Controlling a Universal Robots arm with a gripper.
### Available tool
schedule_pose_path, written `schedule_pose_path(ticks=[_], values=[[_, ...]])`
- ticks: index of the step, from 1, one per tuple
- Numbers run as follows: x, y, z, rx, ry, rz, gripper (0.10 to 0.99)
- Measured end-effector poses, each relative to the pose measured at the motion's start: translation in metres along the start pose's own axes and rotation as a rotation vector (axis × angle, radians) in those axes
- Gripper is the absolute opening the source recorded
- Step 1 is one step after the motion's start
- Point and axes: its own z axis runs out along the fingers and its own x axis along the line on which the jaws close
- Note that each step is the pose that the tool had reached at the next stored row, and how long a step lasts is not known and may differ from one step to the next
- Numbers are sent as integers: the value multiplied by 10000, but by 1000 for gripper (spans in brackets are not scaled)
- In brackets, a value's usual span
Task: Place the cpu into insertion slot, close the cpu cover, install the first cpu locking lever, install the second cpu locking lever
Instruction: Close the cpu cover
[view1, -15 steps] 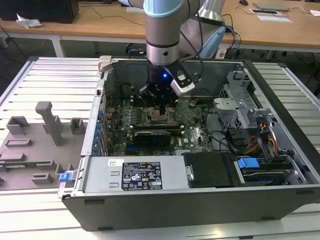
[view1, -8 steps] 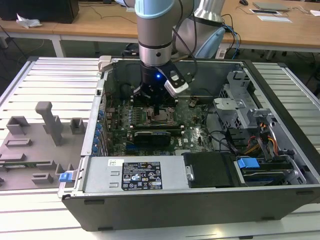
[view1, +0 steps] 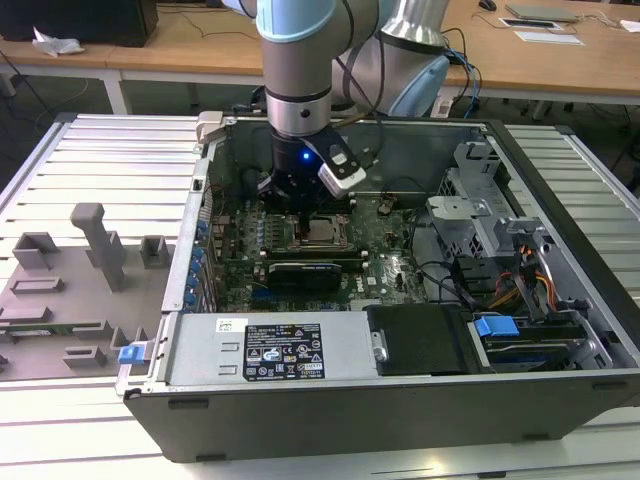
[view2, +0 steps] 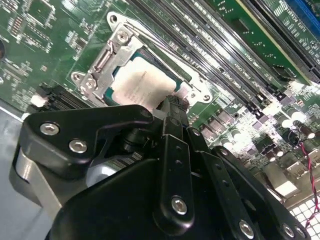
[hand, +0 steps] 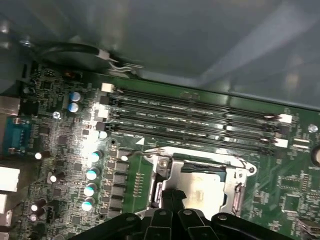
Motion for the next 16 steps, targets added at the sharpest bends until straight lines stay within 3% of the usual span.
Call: schedule_pose_path(ticks=[6, 11, 16], values=[[42, 7, 61, -17, -6, -212, 106], [43, 7, 65, -19, -5, -262, 106], [-15, -2, 69, -22, -7, -272, 106]])
